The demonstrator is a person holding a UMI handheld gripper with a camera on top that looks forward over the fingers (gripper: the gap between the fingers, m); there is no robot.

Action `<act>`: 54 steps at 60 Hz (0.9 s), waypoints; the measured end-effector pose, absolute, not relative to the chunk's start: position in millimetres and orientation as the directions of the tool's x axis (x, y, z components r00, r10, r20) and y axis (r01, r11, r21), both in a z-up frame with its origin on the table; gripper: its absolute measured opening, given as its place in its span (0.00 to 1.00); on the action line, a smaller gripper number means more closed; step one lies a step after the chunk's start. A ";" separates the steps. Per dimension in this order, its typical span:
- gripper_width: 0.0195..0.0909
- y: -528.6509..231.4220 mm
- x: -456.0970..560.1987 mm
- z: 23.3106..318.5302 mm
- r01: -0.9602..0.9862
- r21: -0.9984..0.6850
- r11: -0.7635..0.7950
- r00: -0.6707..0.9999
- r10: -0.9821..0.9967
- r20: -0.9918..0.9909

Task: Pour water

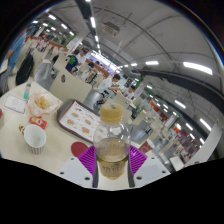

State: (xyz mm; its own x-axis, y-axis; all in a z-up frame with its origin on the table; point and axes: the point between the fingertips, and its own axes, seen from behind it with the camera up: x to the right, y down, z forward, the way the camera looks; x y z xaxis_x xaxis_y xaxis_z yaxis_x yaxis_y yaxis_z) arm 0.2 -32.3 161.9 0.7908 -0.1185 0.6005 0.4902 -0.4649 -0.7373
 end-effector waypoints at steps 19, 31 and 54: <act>0.29 23.1 -64.7 186.7 0.942 0.040 -0.333 -0.030 0.033 0.999; 0.29 33.0 -88.9 146.3 0.885 0.401 -0.236 -0.383 0.123 0.916; 0.29 40.4 -98.9 145.3 0.978 0.059 -0.199 -0.025 0.165 0.986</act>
